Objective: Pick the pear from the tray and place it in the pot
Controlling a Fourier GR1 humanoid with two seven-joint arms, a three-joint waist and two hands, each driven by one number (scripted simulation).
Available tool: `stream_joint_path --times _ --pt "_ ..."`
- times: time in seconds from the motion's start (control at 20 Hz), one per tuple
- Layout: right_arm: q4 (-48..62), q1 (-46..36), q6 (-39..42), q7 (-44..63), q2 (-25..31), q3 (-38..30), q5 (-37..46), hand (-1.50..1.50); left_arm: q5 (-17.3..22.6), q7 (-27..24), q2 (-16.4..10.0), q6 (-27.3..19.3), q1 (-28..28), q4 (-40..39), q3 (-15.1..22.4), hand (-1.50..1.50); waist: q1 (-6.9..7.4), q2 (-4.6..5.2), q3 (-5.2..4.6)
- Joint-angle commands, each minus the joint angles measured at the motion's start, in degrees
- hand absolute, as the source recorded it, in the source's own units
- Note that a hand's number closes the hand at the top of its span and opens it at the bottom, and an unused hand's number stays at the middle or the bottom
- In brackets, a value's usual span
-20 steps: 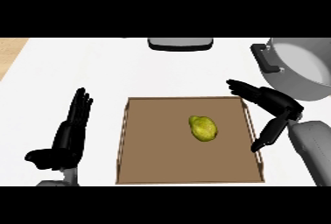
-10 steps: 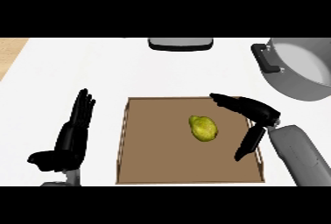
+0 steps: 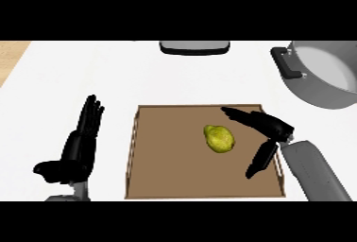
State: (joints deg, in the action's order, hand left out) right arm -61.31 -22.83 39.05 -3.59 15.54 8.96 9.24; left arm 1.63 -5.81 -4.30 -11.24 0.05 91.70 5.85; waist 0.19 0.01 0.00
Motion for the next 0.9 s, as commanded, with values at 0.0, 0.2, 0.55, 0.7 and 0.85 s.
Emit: stream_joint_path --times 0.0,0.2,0.55,0.7,0.85 --pt "1.4 1.8 -2.5 -3.2 -2.6 0.6 4.3 -1.50 1.2 -4.1 -0.5 2.9 2.6 -1.6 -1.7 0.00 0.04 0.01 0.00" --pt "-0.6 0.3 -2.2 3.0 -6.2 -0.4 4.0 -1.50 -0.2 0.5 0.1 1.8 -1.6 -0.9 -2.1 0.00 -0.04 -0.01 0.00" --pt "1.9 1.6 -14.0 -7.9 -8.5 0.5 11.4 1.50 -0.7 -0.3 0.5 1.7 0.4 0.0 -1.4 0.00 0.01 -0.01 0.01" --pt "8.7 -5.0 -14.9 -9.5 -8.7 -3.0 11.6 1.50 -0.4 0.4 0.5 2.4 0.7 0.9 -1.7 0.00 0.27 0.06 0.01" --pt "11.8 -4.6 -15.9 -14.3 -8.8 -2.4 14.0 1.50 0.1 -2.7 0.9 3.0 -0.8 -2.6 -3.4 0.00 0.17 0.08 0.00"
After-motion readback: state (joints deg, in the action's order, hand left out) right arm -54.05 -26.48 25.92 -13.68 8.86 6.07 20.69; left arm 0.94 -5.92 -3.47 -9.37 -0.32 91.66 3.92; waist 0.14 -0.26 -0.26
